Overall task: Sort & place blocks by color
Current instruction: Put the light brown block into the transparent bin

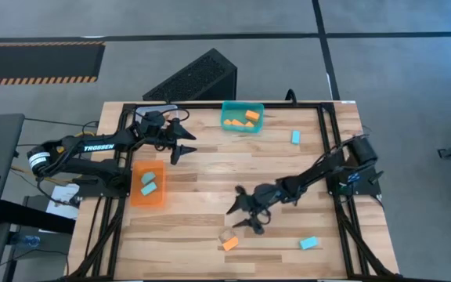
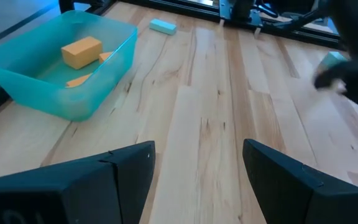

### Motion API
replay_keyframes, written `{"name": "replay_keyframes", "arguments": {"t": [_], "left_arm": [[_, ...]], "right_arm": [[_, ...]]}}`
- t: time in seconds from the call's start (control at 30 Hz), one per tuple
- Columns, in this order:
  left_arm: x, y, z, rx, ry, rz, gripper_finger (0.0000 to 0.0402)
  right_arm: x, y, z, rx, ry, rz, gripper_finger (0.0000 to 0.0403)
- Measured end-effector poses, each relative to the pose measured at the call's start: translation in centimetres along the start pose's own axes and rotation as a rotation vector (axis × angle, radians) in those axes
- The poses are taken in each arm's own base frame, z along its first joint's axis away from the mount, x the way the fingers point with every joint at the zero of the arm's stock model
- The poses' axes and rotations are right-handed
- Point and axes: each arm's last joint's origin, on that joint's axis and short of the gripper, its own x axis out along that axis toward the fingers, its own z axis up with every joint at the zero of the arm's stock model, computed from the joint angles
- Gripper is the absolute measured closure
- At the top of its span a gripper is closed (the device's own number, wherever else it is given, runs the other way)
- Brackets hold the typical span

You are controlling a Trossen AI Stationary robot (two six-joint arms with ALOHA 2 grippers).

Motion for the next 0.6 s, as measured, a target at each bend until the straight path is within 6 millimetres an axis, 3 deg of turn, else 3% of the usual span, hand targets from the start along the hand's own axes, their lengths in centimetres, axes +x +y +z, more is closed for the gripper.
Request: {"name": "replay_keyframes", "arguments": {"t": [0.27,0.6], "left_arm": [[0.0,0.0,-0.1,-0.007,0.013,-0.002,0.0173],[0.0,-0.1,-0.3,-0.003,0.023,-0.04,0.0173]], "right_arm": [[4.7,0.9,-1.1,-0.004,0.094,0.077,0.0133],[6.7,1.2,-3.1,0.008,0.187,0.066,0.0133]]}}
